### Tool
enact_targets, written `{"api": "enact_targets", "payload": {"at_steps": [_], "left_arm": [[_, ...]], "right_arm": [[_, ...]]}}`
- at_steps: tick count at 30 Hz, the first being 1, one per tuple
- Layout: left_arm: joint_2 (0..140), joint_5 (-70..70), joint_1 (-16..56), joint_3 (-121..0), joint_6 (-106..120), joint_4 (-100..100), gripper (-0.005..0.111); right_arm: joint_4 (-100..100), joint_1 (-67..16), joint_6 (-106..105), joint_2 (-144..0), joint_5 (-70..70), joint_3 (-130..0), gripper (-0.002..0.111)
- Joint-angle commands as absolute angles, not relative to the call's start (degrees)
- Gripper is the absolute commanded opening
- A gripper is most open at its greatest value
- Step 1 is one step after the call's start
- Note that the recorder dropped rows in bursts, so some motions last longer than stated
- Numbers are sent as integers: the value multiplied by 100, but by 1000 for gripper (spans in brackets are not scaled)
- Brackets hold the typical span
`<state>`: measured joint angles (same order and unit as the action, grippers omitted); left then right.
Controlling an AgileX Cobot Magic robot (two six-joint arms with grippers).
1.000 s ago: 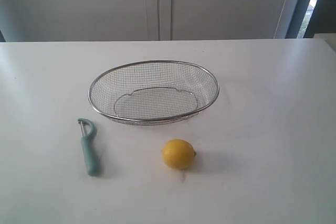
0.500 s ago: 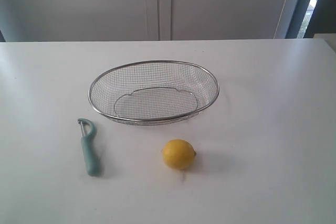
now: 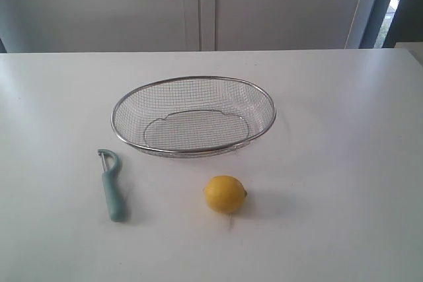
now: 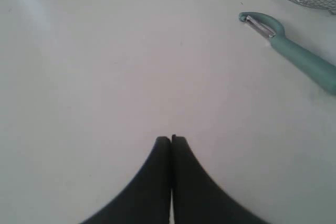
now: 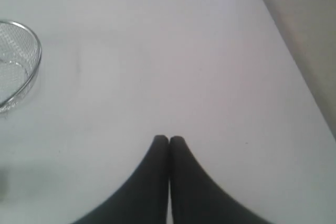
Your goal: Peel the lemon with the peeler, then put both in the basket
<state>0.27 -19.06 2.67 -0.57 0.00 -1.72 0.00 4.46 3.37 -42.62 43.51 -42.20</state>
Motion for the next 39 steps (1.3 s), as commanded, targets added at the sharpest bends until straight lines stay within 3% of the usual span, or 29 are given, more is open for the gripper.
{"api": "enact_targets", "payload": {"at_steps": [1, 21, 29, 39], "left_arm": [[0, -1922, 254, 0, 0, -166, 0], [0, -1922, 254, 0, 0, -166, 0], [0, -1922, 254, 0, 0, -166, 0], [0, -1922, 254, 0, 0, -166, 0]], "right_arm": [[70, 430, 319, -4776, 4789, -4559, 0], [1082, 361, -296, -6540, 5770, -5086, 0], [1329, -816, -280, -7236, 5476, -5216, 0], [1341, -1682, -266, -7907, 5467, -6024, 0]]}}
